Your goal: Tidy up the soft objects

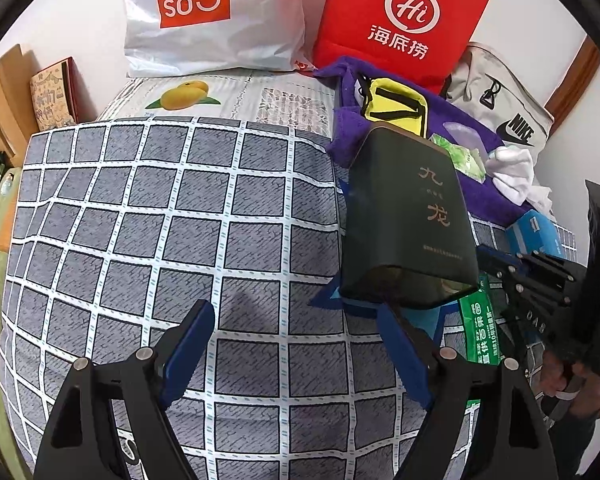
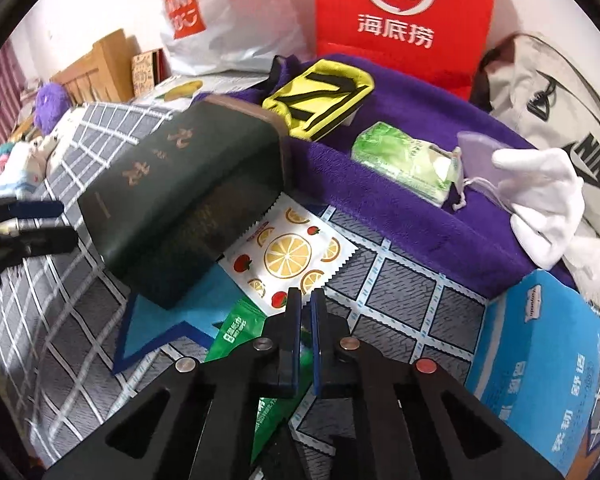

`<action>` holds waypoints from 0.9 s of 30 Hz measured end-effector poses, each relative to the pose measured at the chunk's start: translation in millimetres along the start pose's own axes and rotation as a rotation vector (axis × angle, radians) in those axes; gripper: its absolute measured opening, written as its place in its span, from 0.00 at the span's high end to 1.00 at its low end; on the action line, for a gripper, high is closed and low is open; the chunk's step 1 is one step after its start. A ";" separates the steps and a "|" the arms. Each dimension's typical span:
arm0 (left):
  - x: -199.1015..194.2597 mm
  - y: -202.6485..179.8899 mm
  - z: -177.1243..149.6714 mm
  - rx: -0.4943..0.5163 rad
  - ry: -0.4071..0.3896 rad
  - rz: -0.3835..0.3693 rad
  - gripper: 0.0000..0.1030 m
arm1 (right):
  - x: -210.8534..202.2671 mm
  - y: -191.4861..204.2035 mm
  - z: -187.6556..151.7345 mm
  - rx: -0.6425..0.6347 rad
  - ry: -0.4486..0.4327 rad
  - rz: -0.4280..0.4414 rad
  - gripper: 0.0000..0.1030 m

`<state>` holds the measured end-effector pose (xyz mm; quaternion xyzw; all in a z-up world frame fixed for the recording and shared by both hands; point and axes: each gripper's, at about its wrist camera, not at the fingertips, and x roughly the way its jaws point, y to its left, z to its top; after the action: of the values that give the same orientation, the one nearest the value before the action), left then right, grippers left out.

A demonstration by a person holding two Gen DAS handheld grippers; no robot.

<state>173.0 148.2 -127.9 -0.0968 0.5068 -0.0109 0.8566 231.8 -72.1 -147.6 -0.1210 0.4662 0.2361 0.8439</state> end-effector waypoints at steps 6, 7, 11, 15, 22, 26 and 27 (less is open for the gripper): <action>-0.4 -0.7 1.4 0.016 0.003 -0.009 0.20 | 9.4 -10.2 15.8 0.113 0.002 0.004 0.45; -0.7 0.0 1.5 0.018 0.002 -0.010 0.20 | 10.4 -11.2 16.1 0.126 0.009 0.005 0.45; 0.4 2.6 2.9 0.013 0.000 -0.016 0.20 | 18.0 -11.5 13.6 0.181 0.033 0.033 0.44; 2.3 3.4 1.0 0.010 0.006 -0.018 0.20 | 17.3 -6.4 13.4 0.186 -0.002 0.046 0.67; 2.9 5.3 -0.7 0.002 0.012 -0.020 0.20 | -0.5 -12.4 11.6 0.240 -0.071 0.120 0.85; 2.2 4.1 -1.1 0.004 0.011 -0.025 0.20 | 2.9 -7.8 14.9 0.233 -0.068 0.137 0.85; 2.1 3.9 -1.0 0.005 0.012 -0.028 0.20 | 5.6 -7.2 15.8 0.233 -0.062 0.140 0.85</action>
<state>172.8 151.6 -130.9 -0.1017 0.5104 -0.0245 0.8535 249.5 -70.0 -144.0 0.0182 0.4714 0.2423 0.8478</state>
